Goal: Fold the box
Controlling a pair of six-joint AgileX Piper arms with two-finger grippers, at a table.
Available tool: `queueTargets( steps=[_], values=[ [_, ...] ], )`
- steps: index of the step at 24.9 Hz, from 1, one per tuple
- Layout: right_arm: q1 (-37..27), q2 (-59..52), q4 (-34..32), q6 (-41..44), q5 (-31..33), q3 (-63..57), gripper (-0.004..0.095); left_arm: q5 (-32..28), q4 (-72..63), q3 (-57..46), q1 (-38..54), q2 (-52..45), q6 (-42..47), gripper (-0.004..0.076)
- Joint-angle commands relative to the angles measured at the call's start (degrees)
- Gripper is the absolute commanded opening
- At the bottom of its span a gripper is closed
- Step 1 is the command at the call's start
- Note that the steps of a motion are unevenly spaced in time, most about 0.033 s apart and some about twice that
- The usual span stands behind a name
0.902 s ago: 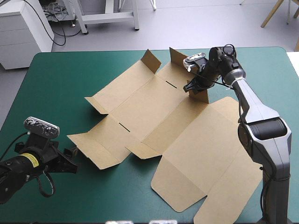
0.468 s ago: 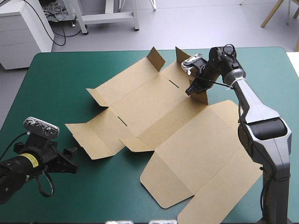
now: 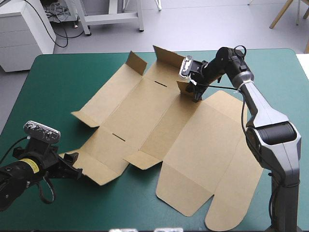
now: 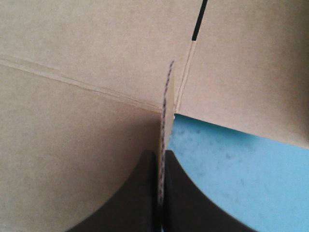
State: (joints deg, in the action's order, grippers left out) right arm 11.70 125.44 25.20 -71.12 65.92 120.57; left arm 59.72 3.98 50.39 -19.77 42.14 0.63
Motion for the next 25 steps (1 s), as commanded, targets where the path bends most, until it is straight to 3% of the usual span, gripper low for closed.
queueTargets(
  steps=[1,7,13,18,22,25],
  values=[
    [-0.1,-4.0,9.4,-10.2,-1.2,1.8,-0.0019,-2.7,0.7,1.7,0.1,0.0,0.2,0.043],
    [2.7,-4.0,14.4,-22.6,-0.2,1.8,-0.0019,-2.6,1.4,1.7,0.1,0.0,0.2,0.043],
    [8.9,-4.0,13.5,-26.0,0.2,1.8,-0.0019,-2.6,1.7,1.7,0.1,0.0,0.2,0.043],
    [10.2,-3.9,11.0,-24.0,-7.4,1.8,-0.0019,-2.1,1.8,1.7,0.1,0.0,0.2,0.043],
    [9.8,-3.8,9.9,-20.9,-8.3,1.8,-0.0009,-2.1,1.8,1.7,0.1,0.0,0.2,0.043],
    [9.7,-3.6,9.9,-18.0,-5.6,1.8,0.0107,-1.8,1.8,1.7,0.1,0.0,0.2,0.043]
  ],
)
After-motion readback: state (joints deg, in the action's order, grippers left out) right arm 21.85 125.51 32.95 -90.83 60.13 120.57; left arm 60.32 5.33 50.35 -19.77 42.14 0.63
